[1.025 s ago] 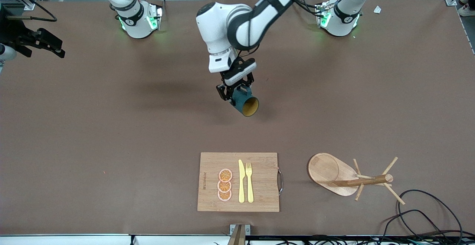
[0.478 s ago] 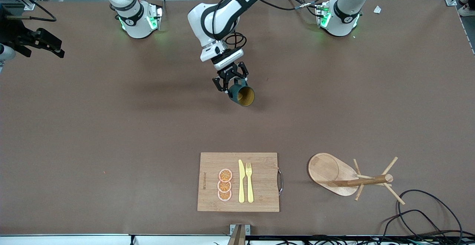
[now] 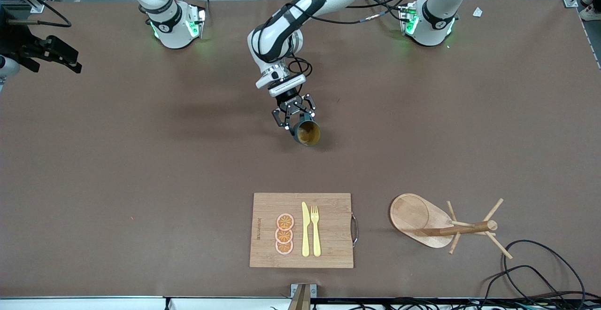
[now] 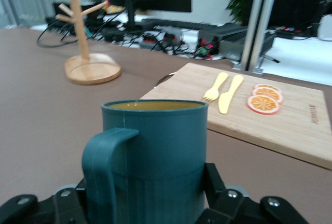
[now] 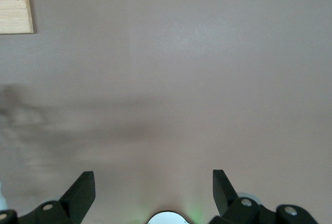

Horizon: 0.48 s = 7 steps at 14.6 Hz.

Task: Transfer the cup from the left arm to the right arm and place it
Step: 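Carry the mug to mid-table and set it down with the left gripper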

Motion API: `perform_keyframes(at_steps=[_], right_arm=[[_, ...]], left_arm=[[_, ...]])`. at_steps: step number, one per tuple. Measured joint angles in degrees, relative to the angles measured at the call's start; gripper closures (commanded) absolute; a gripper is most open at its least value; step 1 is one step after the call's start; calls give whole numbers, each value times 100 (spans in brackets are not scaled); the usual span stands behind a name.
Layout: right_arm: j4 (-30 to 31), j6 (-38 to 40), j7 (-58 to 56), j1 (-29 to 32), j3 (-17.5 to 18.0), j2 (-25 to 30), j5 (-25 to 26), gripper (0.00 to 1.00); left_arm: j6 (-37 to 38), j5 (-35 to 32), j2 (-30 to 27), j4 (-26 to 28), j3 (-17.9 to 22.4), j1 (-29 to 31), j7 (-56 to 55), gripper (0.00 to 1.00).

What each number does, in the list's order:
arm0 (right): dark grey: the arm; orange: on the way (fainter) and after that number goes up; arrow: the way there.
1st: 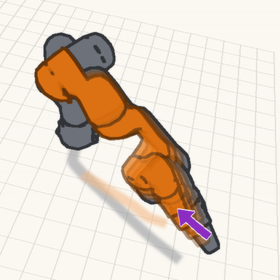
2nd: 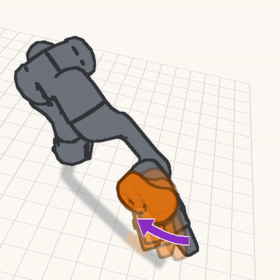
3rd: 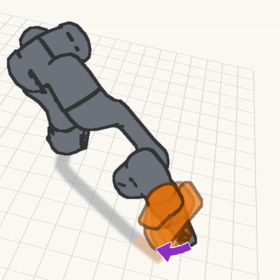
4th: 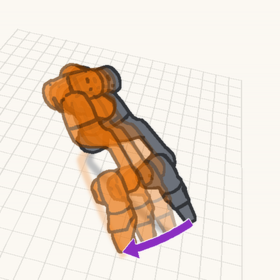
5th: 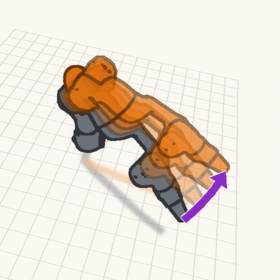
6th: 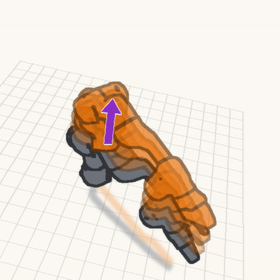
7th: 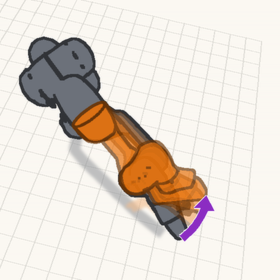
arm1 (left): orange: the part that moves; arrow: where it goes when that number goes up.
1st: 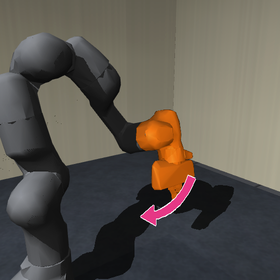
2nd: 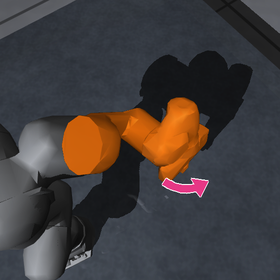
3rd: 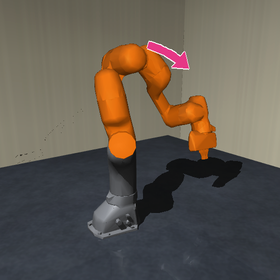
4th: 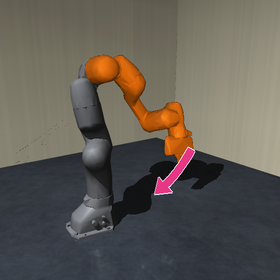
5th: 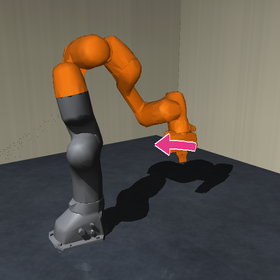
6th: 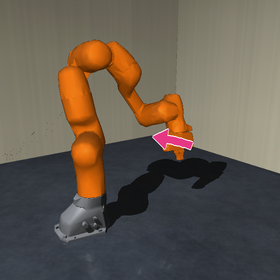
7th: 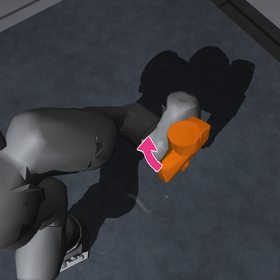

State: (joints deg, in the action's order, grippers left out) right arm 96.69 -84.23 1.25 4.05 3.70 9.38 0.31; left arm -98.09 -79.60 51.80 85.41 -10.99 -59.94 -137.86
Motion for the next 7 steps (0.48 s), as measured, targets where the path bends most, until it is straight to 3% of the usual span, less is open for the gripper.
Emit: perform_keyframes(at_steps=[4,5,6,7], right_arm=[[0,0,0,0,0,0,0,0],[0,0,0,0,0,0,0,0],[0,0,0,0,0,0,0,0],[0,0,0,0,0,0,0,0]], left_arm=[[36,-560,359,-46,1,-29,0,34],[36,-652,416,-59,1,-35,0,23],[37,-712,453,-71,2,-47,0,4],[38,-742,473,-83,2,-66,0,0]])
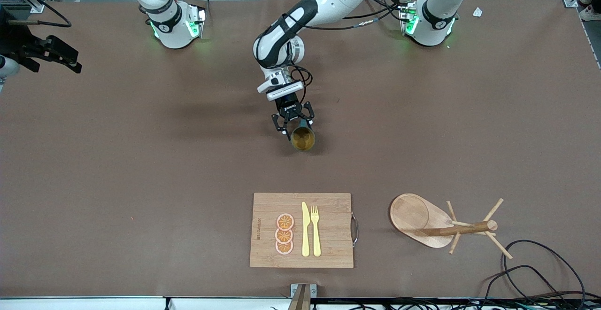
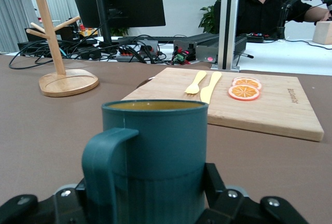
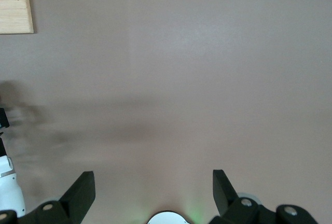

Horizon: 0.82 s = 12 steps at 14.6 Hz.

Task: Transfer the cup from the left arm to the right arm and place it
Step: 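Carry the mug to mid-table and set it down with the left gripper, then withdraw the left gripper while the right gripper reaches toward the mug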

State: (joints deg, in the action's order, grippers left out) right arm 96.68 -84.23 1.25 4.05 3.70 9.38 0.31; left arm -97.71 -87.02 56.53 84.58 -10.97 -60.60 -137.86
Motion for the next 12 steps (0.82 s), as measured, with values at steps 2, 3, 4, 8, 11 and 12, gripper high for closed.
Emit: perform_keyframes(at_steps=[2,3,4,8,11,12], right_arm=[[0,0,0,0,0,0,0,0],[0,0,0,0,0,0,0,0],[0,0,0,0,0,0,0,0],[0,0,0,0,0,0,0,0],[0,1,0,0,0,0,0,0],[0,1,0,0,-1,0,0,0]], left_arm=[[7,-65,9,-4,1,-68,0,0],[10,-75,9,-4,1,-117,0,0],[32,-75,10,-5,1,-190,0,0],[680,256,10,-19,-64,-586,-2,0],[1175,1238,-78,-158,-86,-1074,-38,0],[1323,1557,-192,-212,-90,-1190,-55,0]])
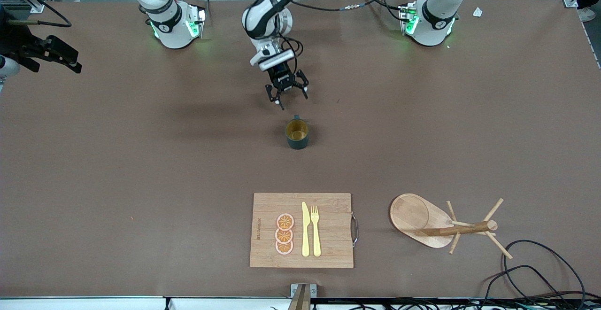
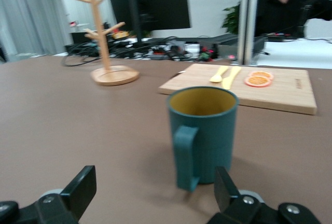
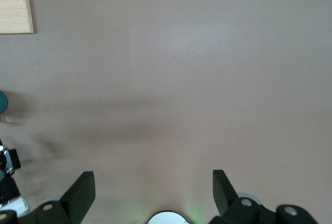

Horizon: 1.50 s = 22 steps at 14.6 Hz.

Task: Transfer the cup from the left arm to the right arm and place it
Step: 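Withdraw the left gripper while the right gripper reaches toward the mug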

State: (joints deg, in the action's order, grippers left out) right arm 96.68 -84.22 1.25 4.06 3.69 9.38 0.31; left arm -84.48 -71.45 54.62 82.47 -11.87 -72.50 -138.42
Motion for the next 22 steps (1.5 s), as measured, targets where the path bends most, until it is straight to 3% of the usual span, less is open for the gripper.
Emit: perform_keyframes(at_steps=[6,13,18,22], right_arm=[[0,1,0,0,-2,0,0,0],[0,3,0,2,-6,-3,-3,0],[18,-25,13,-15,36,-21,-62,0],[309,-450,301,-138,79,-97,-437,0]], left_arm=[[131,1602,-1274,-402,4,251,517,1],[145,3219,-3034,-521,18,1818,2703,0],[-60,3912,-3243,-685,9,3153,4132,0],[-463,4593,-3354,-851,2,4181,5324,0]])
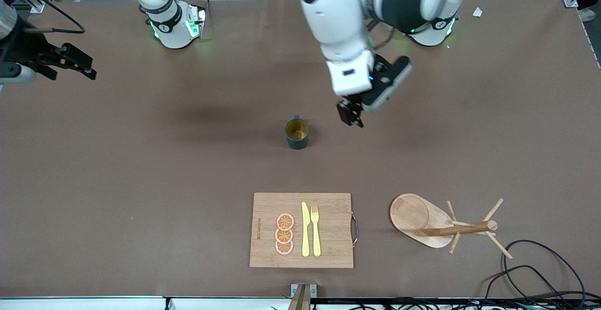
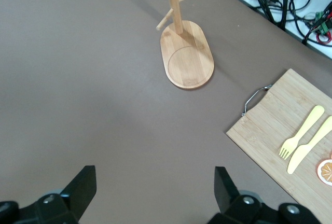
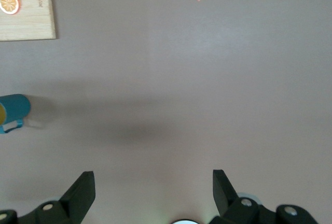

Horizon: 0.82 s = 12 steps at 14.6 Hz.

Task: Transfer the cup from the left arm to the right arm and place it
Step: 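Withdraw the left gripper while the right gripper reaches toward the mug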

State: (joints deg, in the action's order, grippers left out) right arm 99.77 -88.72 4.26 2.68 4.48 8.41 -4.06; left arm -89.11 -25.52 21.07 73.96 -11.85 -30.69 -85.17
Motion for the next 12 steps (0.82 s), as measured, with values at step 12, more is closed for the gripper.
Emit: perform_keyframes(at_steps=[12], right_arm=[[663,-1386,2616,-1820,41,-543,-43,0]], left_arm=[[-46,2614,-1388,265,28,2901,5324,0]])
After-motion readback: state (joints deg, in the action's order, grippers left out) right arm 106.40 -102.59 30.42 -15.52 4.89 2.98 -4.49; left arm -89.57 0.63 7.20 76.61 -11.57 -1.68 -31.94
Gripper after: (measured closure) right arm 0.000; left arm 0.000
